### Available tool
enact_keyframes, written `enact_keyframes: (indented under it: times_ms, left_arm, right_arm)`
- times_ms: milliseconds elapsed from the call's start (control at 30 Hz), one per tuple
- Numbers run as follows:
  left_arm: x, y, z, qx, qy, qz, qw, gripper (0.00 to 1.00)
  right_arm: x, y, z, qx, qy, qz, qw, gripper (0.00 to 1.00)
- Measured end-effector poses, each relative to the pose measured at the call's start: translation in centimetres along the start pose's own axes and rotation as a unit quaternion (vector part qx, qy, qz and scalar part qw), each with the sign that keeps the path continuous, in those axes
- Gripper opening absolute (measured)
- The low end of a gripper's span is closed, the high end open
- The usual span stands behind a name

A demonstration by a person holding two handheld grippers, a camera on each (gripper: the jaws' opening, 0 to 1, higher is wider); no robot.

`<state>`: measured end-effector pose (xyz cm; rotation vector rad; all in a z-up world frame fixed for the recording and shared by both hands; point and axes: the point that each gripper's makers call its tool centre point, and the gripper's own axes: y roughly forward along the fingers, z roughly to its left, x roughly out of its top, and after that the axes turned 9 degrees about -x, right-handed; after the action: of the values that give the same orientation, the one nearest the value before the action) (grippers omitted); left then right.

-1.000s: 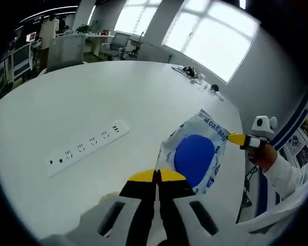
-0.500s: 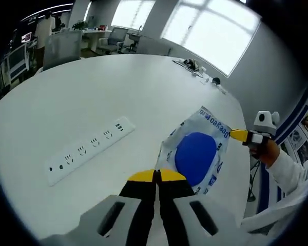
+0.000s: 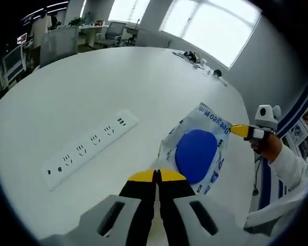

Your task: Arrange the tabletop items into an orderly group along one side of the table until the central work area is clear of visible clutter.

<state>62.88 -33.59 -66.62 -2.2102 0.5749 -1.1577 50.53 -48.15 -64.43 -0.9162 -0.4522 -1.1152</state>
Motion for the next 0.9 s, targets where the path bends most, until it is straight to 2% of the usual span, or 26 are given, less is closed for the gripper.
enact_keyframes:
  times_ms: [500, 900]
  left_arm:
    - [-1.0, 1.6, 2.0, 0.001, 0.003, 0.034, 0.9994, 0.00]
    - [-1.3, 2.3, 3.6, 0.004, 0.002, 0.060, 0.9982, 0.00]
  right_arm:
    - [-1.8, 1.6, -0.8, -0.005, 0.013, 0.017, 0.9998, 0.00]
    - [-2.3, 3.1, -1.9, -0.009, 0.015, 0.029, 0.9994, 0.00]
